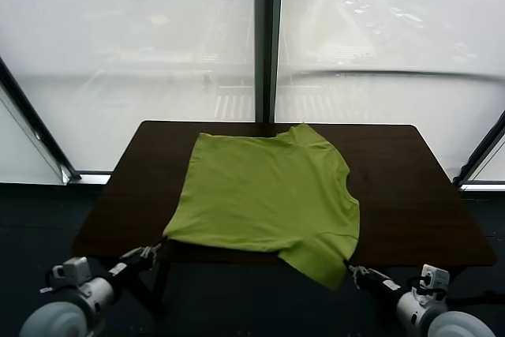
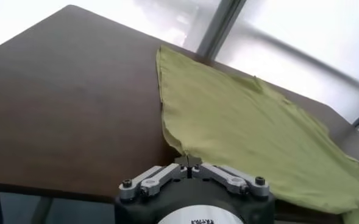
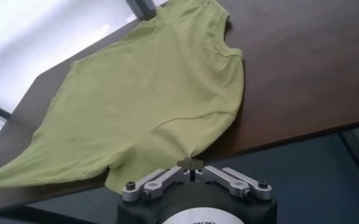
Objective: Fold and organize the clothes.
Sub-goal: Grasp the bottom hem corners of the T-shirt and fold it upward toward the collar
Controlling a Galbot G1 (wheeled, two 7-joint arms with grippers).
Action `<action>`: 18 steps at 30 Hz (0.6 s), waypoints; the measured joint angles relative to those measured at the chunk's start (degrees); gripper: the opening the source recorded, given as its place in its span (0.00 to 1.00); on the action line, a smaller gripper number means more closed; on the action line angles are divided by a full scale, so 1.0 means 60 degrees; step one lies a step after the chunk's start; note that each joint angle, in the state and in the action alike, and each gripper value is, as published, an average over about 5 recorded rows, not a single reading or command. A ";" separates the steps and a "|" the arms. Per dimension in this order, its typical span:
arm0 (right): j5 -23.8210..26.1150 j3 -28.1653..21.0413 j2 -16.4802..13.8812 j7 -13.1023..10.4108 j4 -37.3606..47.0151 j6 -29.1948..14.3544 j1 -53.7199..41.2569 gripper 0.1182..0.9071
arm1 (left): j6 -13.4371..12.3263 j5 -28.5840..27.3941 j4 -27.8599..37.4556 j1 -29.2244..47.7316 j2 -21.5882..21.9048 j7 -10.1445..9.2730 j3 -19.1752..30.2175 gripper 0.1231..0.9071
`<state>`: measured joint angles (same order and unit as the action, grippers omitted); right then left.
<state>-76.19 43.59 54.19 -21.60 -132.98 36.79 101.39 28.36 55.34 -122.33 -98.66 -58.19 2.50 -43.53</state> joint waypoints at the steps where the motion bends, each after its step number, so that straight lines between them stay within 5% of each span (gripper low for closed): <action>1: -0.0067 -0.0004 -0.0028 -0.0032 0.0032 0.0018 -0.0069 0.03 | -0.0004 0.0057 -0.0052 -0.0113 -0.0015 -0.0003 -0.0067 0.03; 18: -0.0512 -0.1057 -0.0611 -0.0307 0.1982 0.0071 -0.3767 0.03 | 0.0221 0.0879 -0.0170 0.0650 -0.0454 -0.0650 -0.0102 0.03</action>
<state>-79.26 37.25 50.52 -23.45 -121.09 37.21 78.79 29.69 60.62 -123.34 -94.77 -60.91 -1.39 -44.14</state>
